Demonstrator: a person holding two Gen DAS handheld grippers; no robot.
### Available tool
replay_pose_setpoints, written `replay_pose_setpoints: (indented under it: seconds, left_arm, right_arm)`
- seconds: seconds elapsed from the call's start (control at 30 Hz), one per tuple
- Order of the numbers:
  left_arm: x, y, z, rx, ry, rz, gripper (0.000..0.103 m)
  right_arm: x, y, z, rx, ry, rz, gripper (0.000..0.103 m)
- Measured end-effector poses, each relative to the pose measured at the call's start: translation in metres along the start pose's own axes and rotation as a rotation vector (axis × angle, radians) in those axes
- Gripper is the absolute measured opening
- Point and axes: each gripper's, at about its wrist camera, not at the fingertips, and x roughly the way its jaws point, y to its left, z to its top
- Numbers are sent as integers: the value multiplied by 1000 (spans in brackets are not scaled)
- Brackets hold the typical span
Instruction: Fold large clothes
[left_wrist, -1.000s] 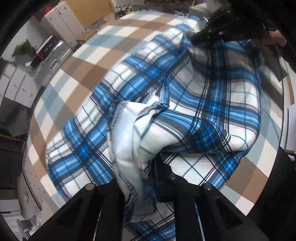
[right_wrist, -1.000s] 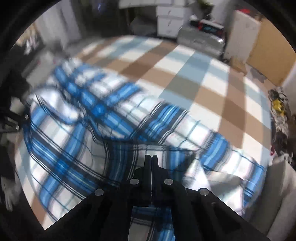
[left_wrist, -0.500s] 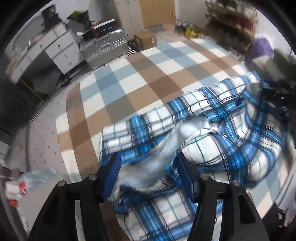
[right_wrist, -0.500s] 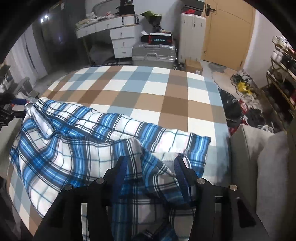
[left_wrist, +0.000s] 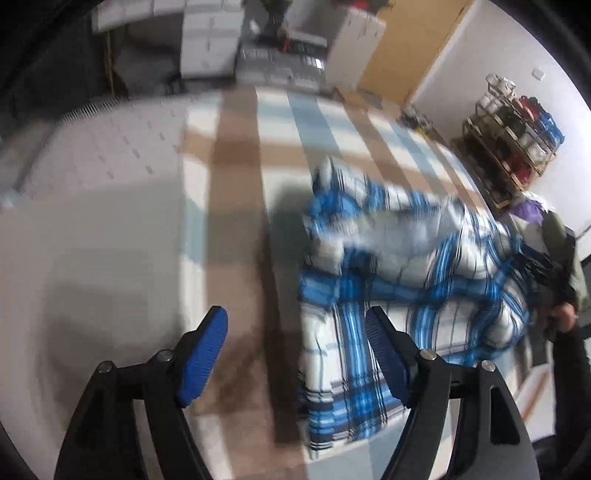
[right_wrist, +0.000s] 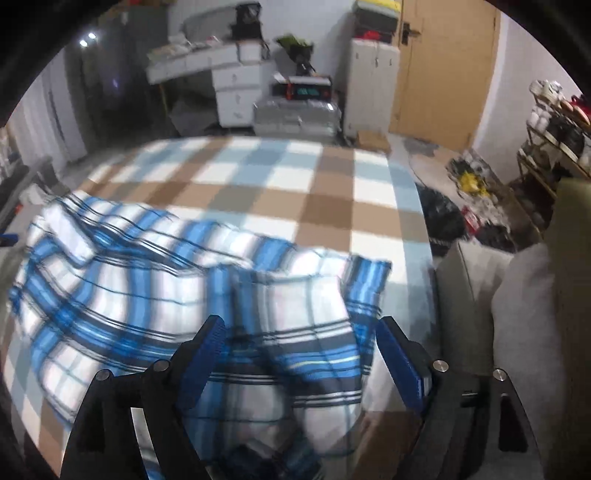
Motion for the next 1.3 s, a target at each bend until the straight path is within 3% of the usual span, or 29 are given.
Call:
replay_pose_setpoints:
  seconds: [0.1, 0.13, 0.17, 0.2, 0.23, 0.3, 0.37, 0.43, 0.5, 0.73, 0.87, 1.17, 1.23, 1.3]
  left_arm:
    - [24, -10, 1, 24, 27, 1, 73]
    - [30, -14, 3, 33, 28, -2, 73]
    - [35, -18, 5, 43, 35, -6, 73]
    - [39, -21, 7, 52, 39, -10, 73]
    - [43, -27, 10, 63, 37, -24, 72]
    - [42, -36, 16, 81, 23, -52, 60]
    - [38, -50, 20, 124, 5, -26, 20]
    - [34, -63, 20, 174, -18, 38, 4]
    - [24, -66, 15, 193, -59, 99, 2]
    - [-19, -75, 6, 258, -237, 192, 0]
    - [-16, -61, 30, 242, -243, 235, 0]
    - [-25, -56, 61, 157, -345, 248, 0]
    - [-23, -54, 63, 137, -362, 260, 0]
    - [-16, -49, 63, 127, -330, 224, 0]
  right_arm:
    - [18, -9, -1, 40, 44, 27, 77]
    - [20, -10, -2, 52, 47, 33, 68]
    - [21, -11, -3, 59, 48, 37, 44]
    - [21, -12, -3, 66, 51, 33, 28]
    - [20, -12, -4, 72, 45, 24, 23]
    - [11, -13, -6, 88, 16, 28, 7]
    - [-1, -11, -7, 84, -20, 2, 4]
    - [-17, -7, -9, 70, -71, -24, 4]
    - [-34, 1, -14, 39, -128, -40, 3]
    - [-84, 16, -15, 10, -312, -112, 2]
    - [-98, 14, -4, 45, -387, -158, 2]
    - [-93, 6, 11, 158, -449, -241, 3]
    - [-83, 1, 16, 190, -416, -242, 3]
    - [-67, -2, 18, 201, -351, -248, 3]
